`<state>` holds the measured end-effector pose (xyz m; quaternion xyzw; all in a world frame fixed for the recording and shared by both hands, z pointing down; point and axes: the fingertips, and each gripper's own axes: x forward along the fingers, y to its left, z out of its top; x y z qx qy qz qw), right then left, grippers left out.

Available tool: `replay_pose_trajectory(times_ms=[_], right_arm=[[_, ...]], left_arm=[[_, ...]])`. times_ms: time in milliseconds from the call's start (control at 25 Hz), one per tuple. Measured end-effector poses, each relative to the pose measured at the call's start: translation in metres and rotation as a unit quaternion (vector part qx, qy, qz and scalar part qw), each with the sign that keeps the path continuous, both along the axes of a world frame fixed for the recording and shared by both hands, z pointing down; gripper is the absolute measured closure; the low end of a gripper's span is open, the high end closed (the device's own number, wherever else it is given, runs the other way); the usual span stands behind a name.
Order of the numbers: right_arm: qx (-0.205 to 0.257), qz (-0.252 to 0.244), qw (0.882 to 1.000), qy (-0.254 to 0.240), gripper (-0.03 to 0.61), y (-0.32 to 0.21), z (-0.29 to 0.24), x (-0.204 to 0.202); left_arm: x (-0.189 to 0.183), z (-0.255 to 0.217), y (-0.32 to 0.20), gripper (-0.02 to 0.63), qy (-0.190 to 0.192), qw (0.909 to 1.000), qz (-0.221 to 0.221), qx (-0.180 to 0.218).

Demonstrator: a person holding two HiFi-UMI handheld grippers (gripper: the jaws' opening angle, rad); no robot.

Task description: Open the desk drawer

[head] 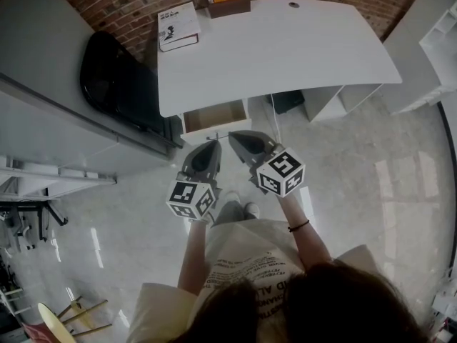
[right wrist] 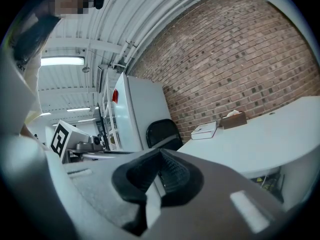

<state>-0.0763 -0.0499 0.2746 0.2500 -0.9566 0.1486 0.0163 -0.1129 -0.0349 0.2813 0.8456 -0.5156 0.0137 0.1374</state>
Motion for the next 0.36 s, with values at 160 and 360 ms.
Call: replay_pose_trajectory(times_ms=[160, 360], right_arm=[[-0.003, 0.0, 1.0, -0.001, 0.575, -0.0006, 0.0014, 0.0], [-0.007, -0.002, 1.0, -0.004, 0.575, -0.0007, 0.0022, -0.0005]], left_arm=[[-0.0004, 0.0006, 0.0001, 0.614, 0.0, 1.0, -0.001, -0.001], [0.0007, 0.0019, 0.0003, 0.615, 0.002, 1.0, 0.0, -0.004]])
